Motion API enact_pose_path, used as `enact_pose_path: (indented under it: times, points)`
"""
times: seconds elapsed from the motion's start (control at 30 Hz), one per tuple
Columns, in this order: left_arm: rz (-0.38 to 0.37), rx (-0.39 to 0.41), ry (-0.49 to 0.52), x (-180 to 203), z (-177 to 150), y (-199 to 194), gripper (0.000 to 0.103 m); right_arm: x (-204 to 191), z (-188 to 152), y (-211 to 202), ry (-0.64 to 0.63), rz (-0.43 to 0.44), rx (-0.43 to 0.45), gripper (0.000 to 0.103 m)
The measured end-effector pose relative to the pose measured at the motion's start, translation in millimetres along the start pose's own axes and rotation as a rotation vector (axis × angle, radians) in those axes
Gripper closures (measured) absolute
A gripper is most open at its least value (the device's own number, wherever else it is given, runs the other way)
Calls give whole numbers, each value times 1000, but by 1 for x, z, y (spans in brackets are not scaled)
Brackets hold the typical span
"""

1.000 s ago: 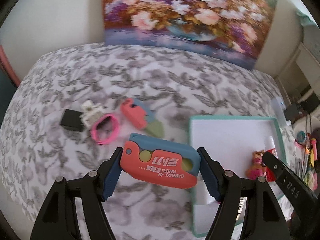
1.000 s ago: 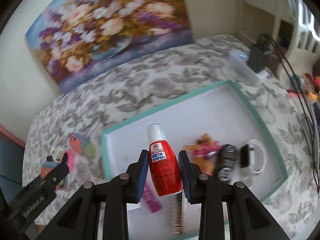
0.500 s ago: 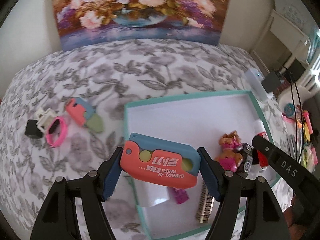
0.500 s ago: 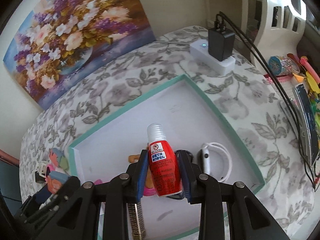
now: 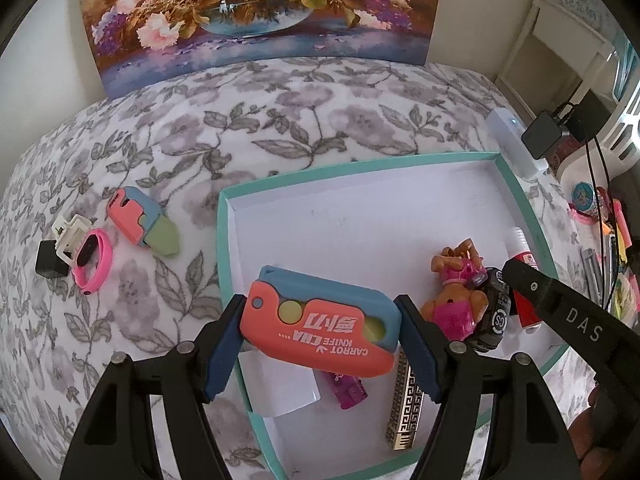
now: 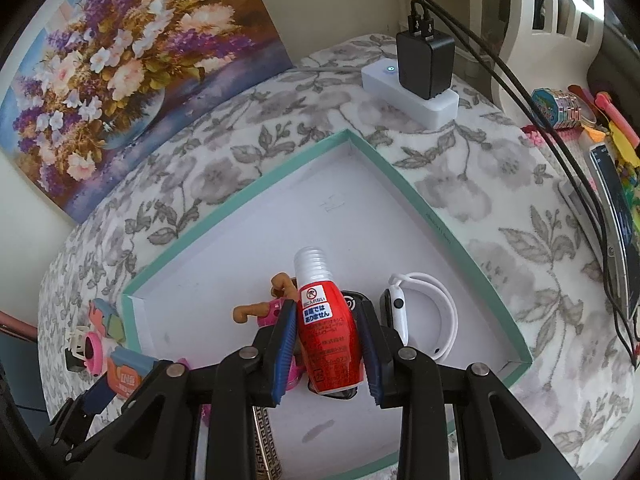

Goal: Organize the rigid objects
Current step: 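Carry the glue bottle and carrot-knife toy into the white tray and open both tools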

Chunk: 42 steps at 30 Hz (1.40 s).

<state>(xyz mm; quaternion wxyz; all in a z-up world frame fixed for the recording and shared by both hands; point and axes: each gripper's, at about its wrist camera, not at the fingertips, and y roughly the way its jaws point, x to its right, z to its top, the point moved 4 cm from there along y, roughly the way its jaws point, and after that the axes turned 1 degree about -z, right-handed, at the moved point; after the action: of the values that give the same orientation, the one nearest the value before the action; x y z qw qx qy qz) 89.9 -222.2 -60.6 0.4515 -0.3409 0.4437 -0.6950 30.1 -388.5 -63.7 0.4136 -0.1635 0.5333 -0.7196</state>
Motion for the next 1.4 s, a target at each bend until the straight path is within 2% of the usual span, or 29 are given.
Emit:
enact_pose_path:
  times: [0.4,0.53,0.8,0.93,1.03,1.23,1.4]
  points:
    - [6,-31,10,2,-3,9,29,1,-1,4,0,-17,-25,69]
    - [10,-41,3,0,-3,9,29,-1,2,-2,-20,-34,-7,69]
    - [6,-6,-28,-10,3,-6,27,-7,5,-18,-38,-27,25,69]
    - [5,11,-84,-27,7,-15,26,-17,6,-29,-63,-18,52,69]
    - [24,27,-132,-45,9,-23,16,-25,5,-33,-88,-18,63,69]
    - [51,51,-246,-91,8,-36,16,-42,-2,-28,-137,-15,46,70]
    - [103,48,-309,-118,4,-40,16,-53,-7,-27,-168,-16,42,70]
